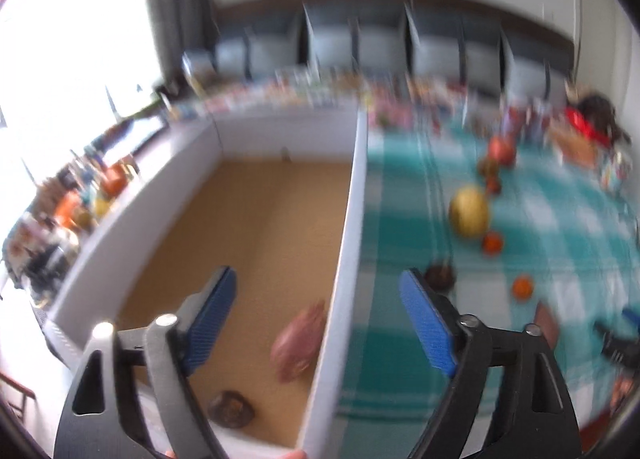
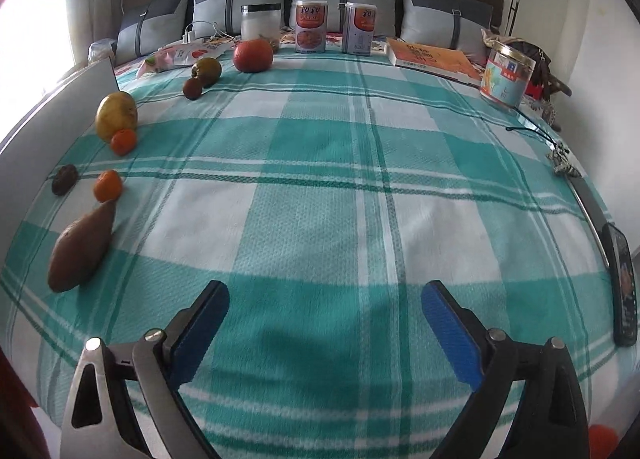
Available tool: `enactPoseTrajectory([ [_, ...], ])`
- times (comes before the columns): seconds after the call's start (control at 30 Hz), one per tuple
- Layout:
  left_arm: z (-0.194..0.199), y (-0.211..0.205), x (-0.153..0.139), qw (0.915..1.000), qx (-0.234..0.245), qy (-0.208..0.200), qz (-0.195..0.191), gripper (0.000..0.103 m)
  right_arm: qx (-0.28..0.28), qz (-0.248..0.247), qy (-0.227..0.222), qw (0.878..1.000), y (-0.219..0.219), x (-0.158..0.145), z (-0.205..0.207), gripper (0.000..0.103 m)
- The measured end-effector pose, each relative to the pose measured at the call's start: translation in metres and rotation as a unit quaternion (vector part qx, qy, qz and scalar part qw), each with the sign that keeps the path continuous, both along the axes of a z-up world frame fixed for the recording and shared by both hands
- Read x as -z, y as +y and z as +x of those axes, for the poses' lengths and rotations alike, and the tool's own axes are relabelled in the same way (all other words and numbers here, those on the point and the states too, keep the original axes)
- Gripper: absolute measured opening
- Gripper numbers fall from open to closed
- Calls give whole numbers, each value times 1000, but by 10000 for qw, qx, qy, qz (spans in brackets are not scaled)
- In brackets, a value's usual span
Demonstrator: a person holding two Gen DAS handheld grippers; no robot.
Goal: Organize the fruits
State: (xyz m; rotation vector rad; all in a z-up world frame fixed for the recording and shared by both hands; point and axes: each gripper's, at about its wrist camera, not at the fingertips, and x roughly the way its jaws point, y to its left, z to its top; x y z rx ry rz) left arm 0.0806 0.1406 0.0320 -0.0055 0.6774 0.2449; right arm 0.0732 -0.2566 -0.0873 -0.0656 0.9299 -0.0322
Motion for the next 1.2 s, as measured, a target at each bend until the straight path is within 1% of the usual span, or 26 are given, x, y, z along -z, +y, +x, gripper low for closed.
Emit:
enactPoseTrajectory([
  [0.03,-6,-9,-7,9997,-7,-255,3,96,25,-16,44,10000,-1,2,3,100],
  [0.1,-18,-33,-16,9979,58,-643,-41,97,90,10,107,9999,-5,1,10,103],
  [0.17,-21,-56,-13,9971,268,-700,-112,98,152,30,91,9998,-8,0,14,103],
  [0.23,-17,-84,6,9973,591,-355,-262,98,203,26,160,9997,-10,2,20,103],
  [0.27,-15,-93,17,9968,721,-143,-321,98,206,-12,301,9993,-10,8,24,103],
  [0.3,-9,-104,37,9949,886,216,-435,98,188,-10,404,9990,-9,14,27,103],
  [0.33,-5,-110,52,9928,987,434,-513,98,217,157,279,9993,-12,15,26,103],
  [0.37,-2,-115,64,9912,1056,568,-562,98,225,260,236,9991,-15,17,25,103],
  [0.43,10,-118,96,9880,1085,884,-657,98,210,253,202,9993,-15,18,25,103],
  [0.5,22,-115,121,9829,1146,1161,-860,98,206,266,191,9993,-15,18,25,103],
  [0.63,30,-113,149,9790,1106,1512,-809,98,210,260,168,9993,-14,18,25,103],
  [0.7,27,-112,151,9812,1166,1409,-614,98,224,245,153,9993,-14,18,24,103],
  [0.77,22,-114,153,9814,1276,1337,-513,98,236,227,141,9994,-13,18,24,103],
  [0.97,18,-111,154,9818,1355,1263,-410,100,240,239,145,9993,-14,18,24,103],
  [1.2,18,-108,156,9818,1384,1235,-394,101,241,239,147,9993,-14,18,25,103],
])
